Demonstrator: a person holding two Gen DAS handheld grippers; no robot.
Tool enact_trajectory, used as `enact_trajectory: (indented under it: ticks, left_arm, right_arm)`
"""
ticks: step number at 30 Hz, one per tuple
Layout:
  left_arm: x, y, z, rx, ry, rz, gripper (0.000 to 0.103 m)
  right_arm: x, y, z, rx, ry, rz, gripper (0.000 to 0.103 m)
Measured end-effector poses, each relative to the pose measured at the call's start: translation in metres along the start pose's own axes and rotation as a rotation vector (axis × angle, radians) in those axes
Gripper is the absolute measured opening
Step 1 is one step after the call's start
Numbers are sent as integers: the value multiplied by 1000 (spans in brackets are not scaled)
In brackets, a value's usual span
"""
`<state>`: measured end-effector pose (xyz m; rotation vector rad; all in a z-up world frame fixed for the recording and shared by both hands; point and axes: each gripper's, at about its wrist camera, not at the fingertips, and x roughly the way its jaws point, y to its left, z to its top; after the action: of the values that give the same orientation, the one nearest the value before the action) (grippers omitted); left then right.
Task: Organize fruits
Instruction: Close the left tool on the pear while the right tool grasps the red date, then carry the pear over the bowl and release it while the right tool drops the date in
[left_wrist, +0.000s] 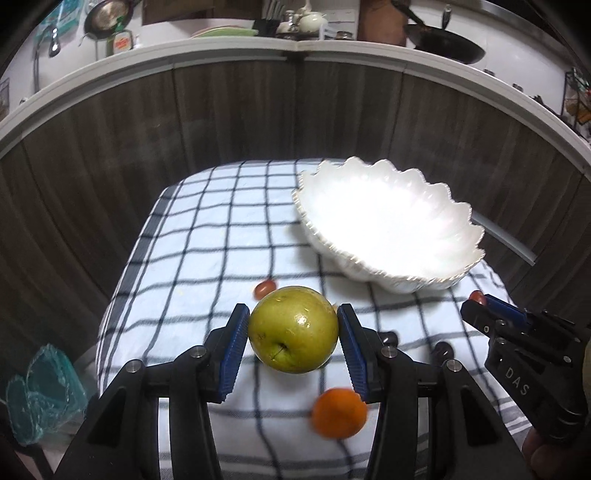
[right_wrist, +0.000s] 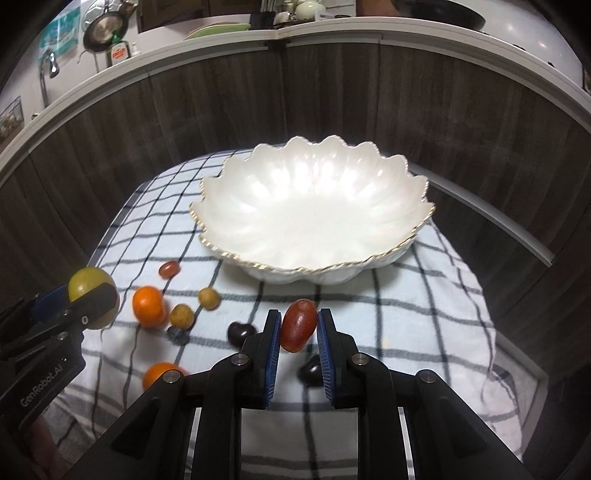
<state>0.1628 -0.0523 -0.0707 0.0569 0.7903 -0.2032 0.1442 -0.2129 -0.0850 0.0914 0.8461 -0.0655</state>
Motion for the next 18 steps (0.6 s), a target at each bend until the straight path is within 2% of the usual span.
enact_trajectory:
  ticks: [8, 18]
  left_arm:
    - [6, -18, 21, 24, -18, -32, 48]
    - [18, -35, 50, 58, -40, -69, 48]
  right_arm:
    - [-6, -16, 21, -15, -58, -38, 21]
    - [-2, -34, 48, -3, -89, -54, 21]
